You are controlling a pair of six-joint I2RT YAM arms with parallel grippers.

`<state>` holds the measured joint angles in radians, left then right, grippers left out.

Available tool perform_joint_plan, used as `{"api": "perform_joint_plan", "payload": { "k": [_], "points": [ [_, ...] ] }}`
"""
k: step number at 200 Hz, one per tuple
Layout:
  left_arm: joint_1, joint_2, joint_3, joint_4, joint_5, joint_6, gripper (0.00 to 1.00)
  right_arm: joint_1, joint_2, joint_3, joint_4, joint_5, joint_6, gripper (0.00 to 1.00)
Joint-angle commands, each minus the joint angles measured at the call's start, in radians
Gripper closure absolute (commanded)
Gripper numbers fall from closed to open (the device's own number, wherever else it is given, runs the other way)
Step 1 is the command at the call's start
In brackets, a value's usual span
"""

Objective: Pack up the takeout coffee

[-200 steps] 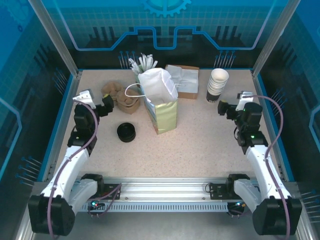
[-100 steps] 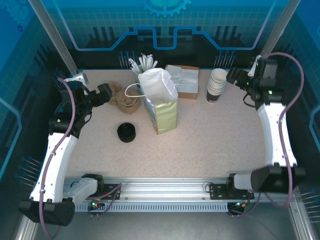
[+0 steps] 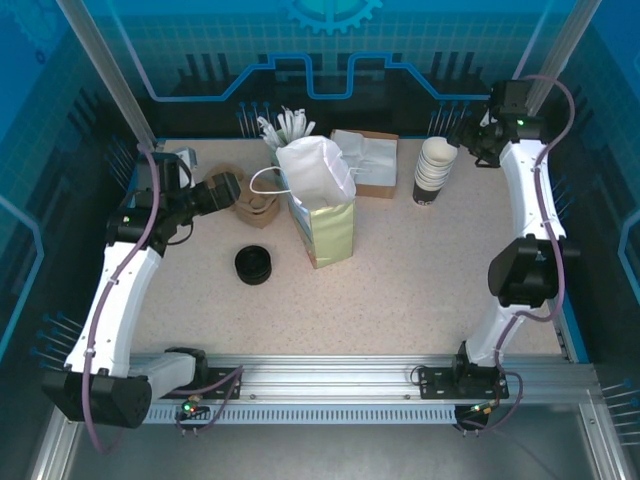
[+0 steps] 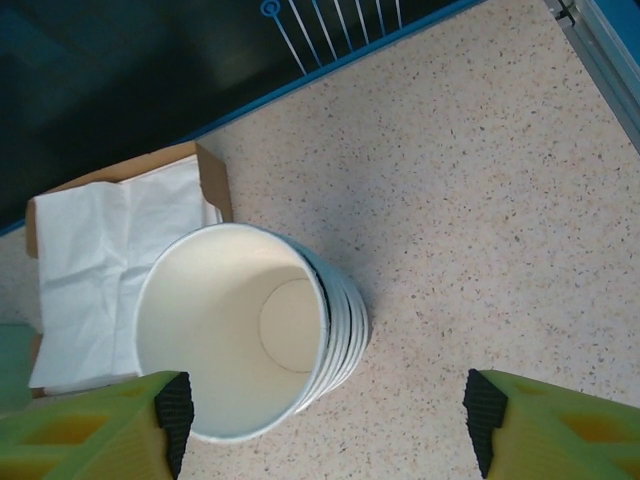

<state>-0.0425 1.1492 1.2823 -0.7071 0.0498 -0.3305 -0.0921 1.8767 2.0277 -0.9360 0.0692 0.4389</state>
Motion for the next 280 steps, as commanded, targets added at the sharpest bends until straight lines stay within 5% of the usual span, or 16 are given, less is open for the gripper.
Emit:
{"api": "perform_joint_plan", "payload": {
  "k": [1, 70, 280],
  "points": [
    [-0.007, 0.022, 0.037, -0.021, 0.056, 0.029, 0.01, 0.006, 0.078, 0.106, -0.083, -0.005, -0.016, 0.34],
    [-0.008, 0.056, 0.037, -0.014, 0.079, 0.030, 0.01, 0.018, 0.224, 0.274, -0.141, -0.017, -0.040, 0.53],
    [-0.008, 0.083, 0.056, -0.019, 0.078, 0.010, 0.01, 0.035, 0.280, 0.276, -0.152, -0.006, -0.091, 0.83]
  ]
}}
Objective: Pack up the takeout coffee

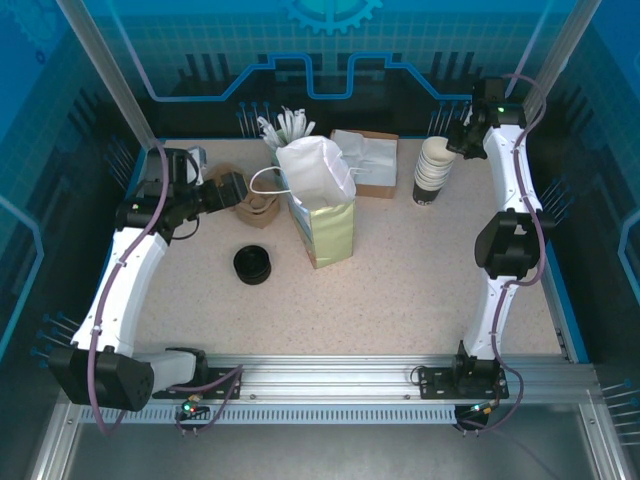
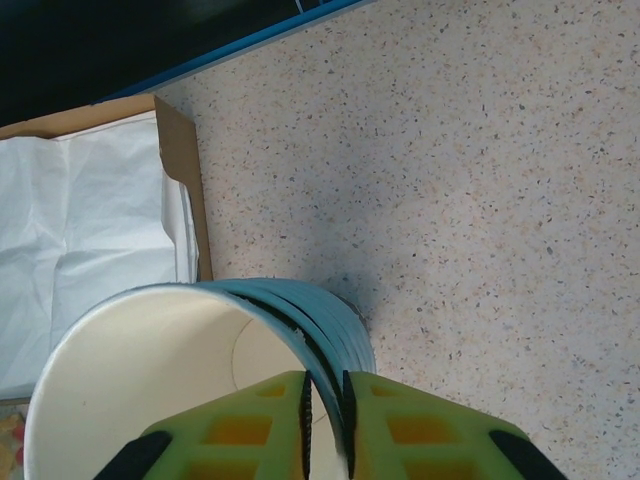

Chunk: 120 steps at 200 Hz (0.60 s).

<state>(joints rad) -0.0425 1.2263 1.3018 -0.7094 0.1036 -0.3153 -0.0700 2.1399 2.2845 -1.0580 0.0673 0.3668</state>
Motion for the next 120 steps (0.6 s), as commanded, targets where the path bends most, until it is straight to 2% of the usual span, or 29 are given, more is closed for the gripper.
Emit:
{"api": "perform_joint_plan", "payload": {
  "k": [1, 65, 104, 120],
  "points": [
    [-0.008, 0.006, 0.036, -0.016, 0.024, -0.004, 0.01, 0.013, 0.018, 0.020, -0.030, -0.003, -0.019, 0.83],
    [-0.008, 0.007, 0.050, -0.025, 0.022, 0.000, 0.01, 0.021, 0.025, 0.024, -0.028, -0.008, -0.023, 0.84],
    [-0.008, 0.006, 0.050, -0.030, 0.019, 0.005, 0.01, 0.027, 0.030, 0.030, -0.034, 0.000, -0.028, 0.76],
    [-0.008, 0.006, 0.048, -0.033, 0.018, 0.005, 0.01, 0.029, 0.032, 0.037, -0.037, 0.000, -0.029, 0.79]
  ]
}}
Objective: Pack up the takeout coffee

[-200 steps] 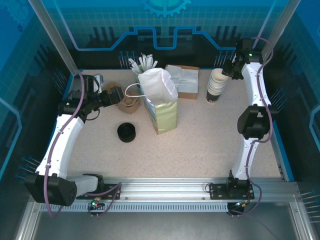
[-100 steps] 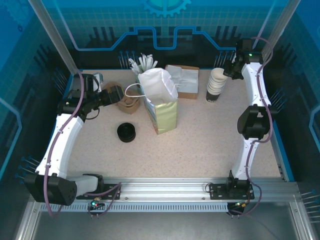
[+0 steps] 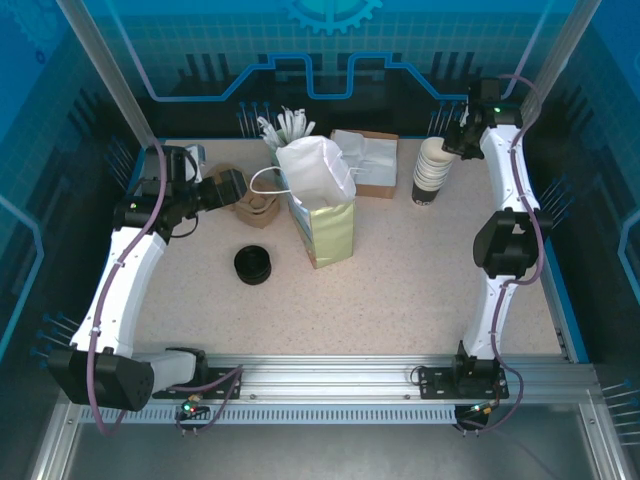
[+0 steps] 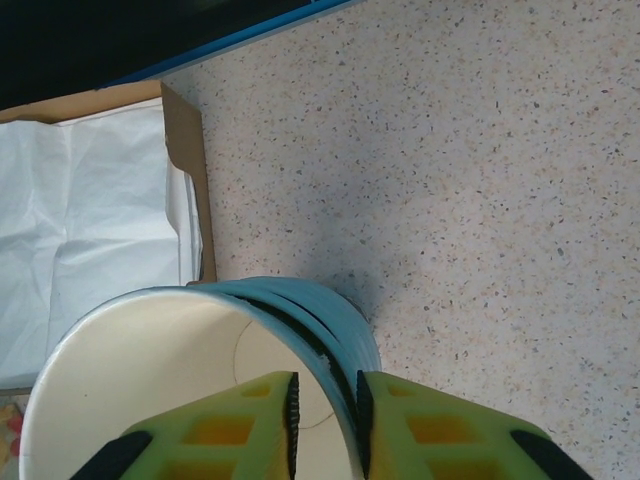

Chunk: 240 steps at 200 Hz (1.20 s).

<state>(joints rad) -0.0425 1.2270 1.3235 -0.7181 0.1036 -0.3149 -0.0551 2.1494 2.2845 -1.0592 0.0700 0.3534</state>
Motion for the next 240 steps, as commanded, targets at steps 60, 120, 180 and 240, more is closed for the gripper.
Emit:
{"api": "perform_joint_plan", "payload": {
  "k": [60, 120, 180, 240],
  "points": [
    [-0.008, 0.002, 0.020, -0.024, 0.016, 0.002, 0.01, 0.017, 0.017, 0.069, -0.061, 0.019, -0.037, 0.90],
    [-0.008, 0.002, 0.033, -0.033, 0.027, -0.006, 0.01, 0.019, -0.023, 0.174, -0.138, 0.009, -0.063, 0.95],
    [-0.008, -0.010, 0.069, -0.065, 0.025, -0.003, 0.01, 0.019, -0.145, 0.297, -0.210, -0.026, -0.047, 0.96],
    [-0.008, -0.034, 0.078, -0.093, 0.018, -0.012, 0.01, 0.024, -0.372, 0.170, -0.227, -0.115, -0.019, 0.96]
  ]
}}
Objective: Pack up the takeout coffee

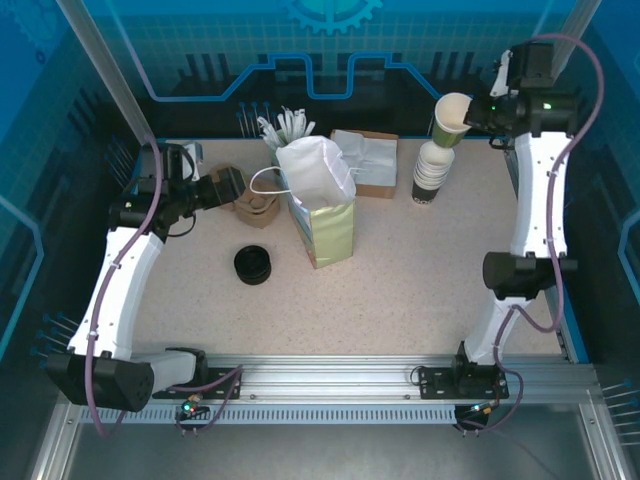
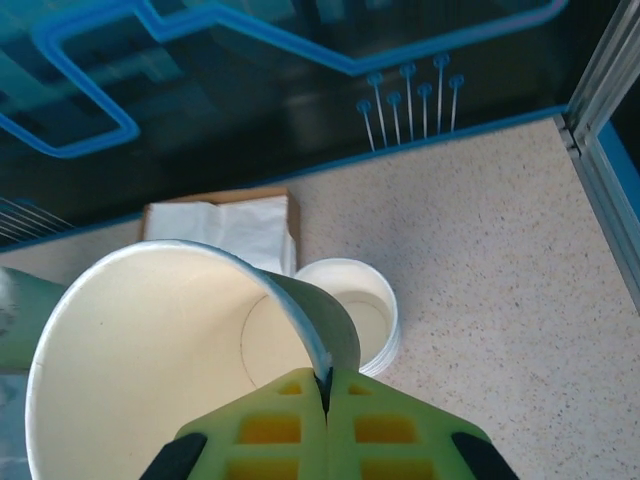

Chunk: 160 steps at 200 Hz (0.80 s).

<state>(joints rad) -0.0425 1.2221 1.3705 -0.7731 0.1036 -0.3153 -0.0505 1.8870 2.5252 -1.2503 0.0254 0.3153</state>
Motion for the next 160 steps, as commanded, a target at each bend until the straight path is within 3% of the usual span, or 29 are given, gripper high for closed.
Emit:
{"api": "perform_joint_plan", "payload": {
  "k": [1, 21, 46, 110, 160],
  "points": [
    [-0.008, -0.029, 0.030, -0.038, 0.018, -0.012, 0.01, 0.021, -0.122, -0.086, -0.035, -0.072, 0.019, 0.96],
    [-0.008, -0.037, 0.017, -0.041, 0.018, -0.028, 0.01, 0.050, -0.234, -0.240, -0.009, -0.061, 0.018, 0.96],
    [-0.008, -0.045, -0.005, -0.042, 0.011, -0.046, 0.01, 0.156, -0.407, -0.504, 0.053, 0.028, 0.001, 0.95],
    [-0.008, -0.049, -0.041, -0.023, -0.021, -0.091, 0.01, 0.375, -0.814, -1.187, 0.297, 0.059, 0.205, 1.00],
    [-0.008, -0.044, -0.094, 0.033, -0.012, -0.124, 0.01, 0.612, -0.952, -1.541, 0.497, 0.170, 0.360, 1.00]
  ]
}}
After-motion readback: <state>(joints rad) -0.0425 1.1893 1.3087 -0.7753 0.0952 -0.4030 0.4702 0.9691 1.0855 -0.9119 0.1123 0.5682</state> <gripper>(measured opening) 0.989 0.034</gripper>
